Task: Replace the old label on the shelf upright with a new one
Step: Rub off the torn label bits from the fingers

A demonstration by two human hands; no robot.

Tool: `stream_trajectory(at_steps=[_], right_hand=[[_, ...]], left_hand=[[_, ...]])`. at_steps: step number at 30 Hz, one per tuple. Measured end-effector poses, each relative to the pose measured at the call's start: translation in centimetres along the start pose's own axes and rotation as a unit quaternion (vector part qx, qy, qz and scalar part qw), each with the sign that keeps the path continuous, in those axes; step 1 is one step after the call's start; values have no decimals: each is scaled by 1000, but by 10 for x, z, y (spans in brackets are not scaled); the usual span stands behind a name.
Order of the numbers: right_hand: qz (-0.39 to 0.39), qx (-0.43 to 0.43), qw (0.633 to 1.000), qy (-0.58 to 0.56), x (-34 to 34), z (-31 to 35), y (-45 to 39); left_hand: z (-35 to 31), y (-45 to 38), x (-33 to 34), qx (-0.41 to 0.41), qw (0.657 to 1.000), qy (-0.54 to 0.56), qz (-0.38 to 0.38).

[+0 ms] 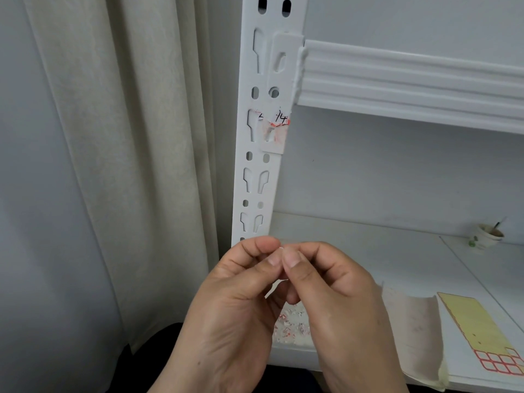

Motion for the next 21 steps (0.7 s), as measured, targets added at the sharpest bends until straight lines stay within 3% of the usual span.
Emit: stream_trajectory(at_steps=[8,14,21], right_hand=[[49,32,989,-135,-3,-17,-3],[49,54,994,-87,-3,-21,-3],[43,55,996,-51,-6,-20,-3]], left_hand=[[11,1,-5,-40,994,87,56],[15,1,-6,-61,994,78,38],[2,0,3,-13,1000,-19,7]])
Point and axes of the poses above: each hand's wrist, its own y-axis away from the middle knuckle, its own x-axis out of the palm, z = x × y, the point moved 6 cm from there along -y, towards the middle knuckle, and after that the axes turned 14 degrees about z, right-handed, at the moved point
